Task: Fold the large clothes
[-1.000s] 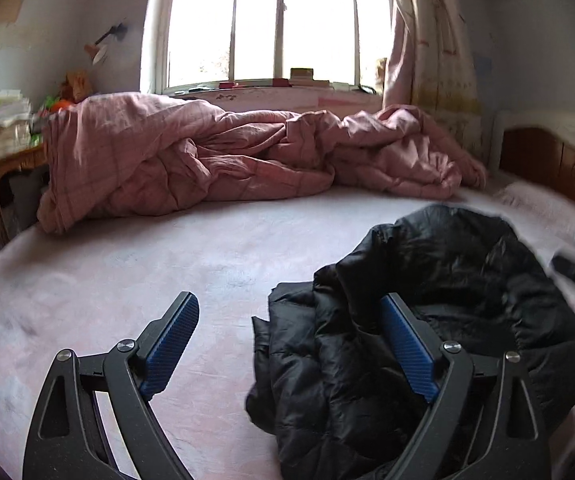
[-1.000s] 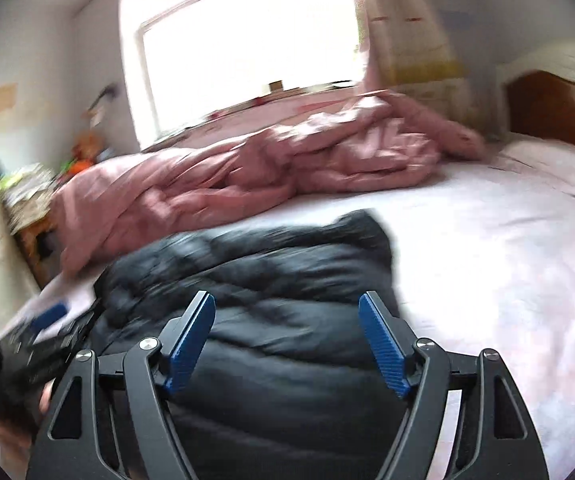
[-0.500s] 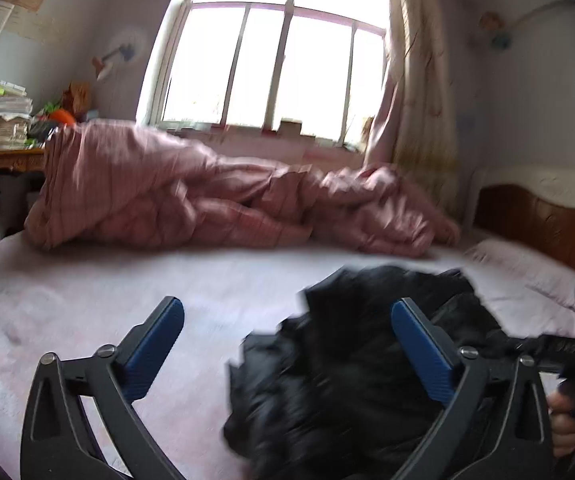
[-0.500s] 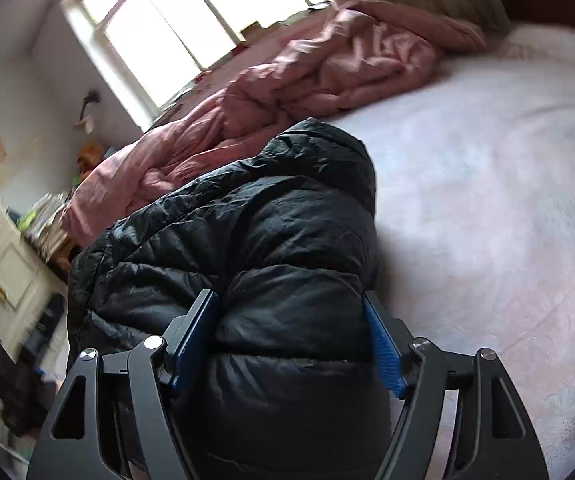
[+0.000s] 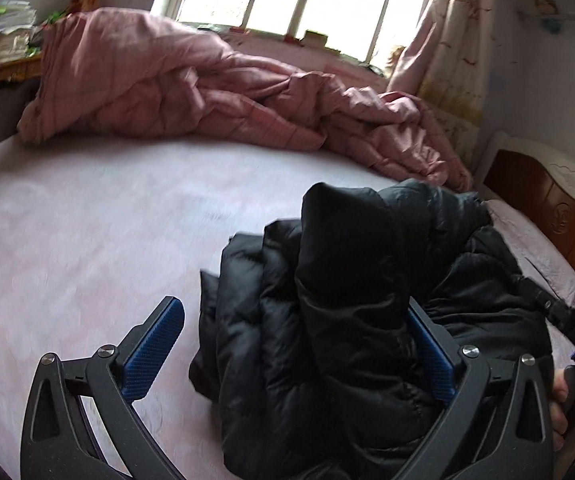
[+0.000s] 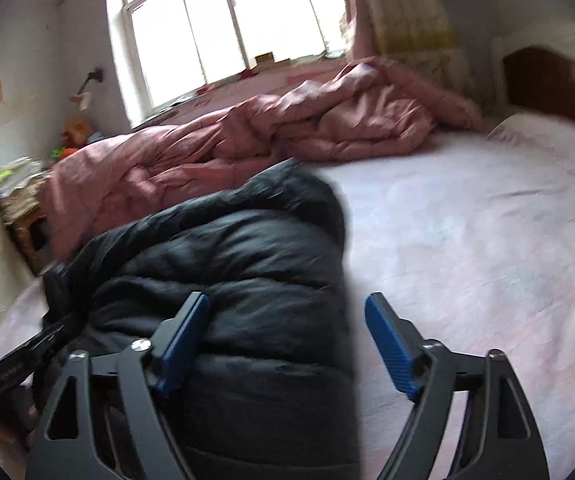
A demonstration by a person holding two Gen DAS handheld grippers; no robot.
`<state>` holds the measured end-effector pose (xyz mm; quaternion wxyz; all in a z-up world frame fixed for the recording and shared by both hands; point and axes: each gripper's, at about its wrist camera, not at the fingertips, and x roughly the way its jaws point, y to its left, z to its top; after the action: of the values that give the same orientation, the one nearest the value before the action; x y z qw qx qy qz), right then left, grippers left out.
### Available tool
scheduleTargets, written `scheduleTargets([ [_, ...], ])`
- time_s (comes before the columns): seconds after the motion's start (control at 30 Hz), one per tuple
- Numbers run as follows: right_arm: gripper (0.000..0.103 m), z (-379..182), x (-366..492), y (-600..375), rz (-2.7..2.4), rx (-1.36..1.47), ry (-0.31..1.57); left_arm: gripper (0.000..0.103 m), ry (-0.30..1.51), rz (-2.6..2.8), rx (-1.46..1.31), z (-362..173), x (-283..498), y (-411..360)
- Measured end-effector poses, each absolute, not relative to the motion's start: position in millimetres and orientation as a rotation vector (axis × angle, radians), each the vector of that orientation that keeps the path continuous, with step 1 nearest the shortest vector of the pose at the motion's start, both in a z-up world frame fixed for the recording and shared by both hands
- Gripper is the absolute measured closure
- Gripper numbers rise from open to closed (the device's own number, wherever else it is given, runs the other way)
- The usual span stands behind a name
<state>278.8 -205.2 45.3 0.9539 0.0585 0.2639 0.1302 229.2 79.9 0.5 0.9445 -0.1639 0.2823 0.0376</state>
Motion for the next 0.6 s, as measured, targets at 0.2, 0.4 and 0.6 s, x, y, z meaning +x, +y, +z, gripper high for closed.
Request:
scheduleTargets([
  [0.2, 0.017, 43, 280, -208, 0.24, 0.123, 0.54, 0.0, 0.603, 0.101, -0.325, -3, 228, 74],
  [0.4, 0.017, 23, 286, -232, 0.45, 0.316, 0.699, 0.0, 0.711, -0.007, -0.472, -18, 238, 88],
  [0.6, 0.015, 10, 296, -230, 0.51, 0.361, 0.769, 0.0, 0.824, -0.253, -0.709, -38, 257, 101],
])
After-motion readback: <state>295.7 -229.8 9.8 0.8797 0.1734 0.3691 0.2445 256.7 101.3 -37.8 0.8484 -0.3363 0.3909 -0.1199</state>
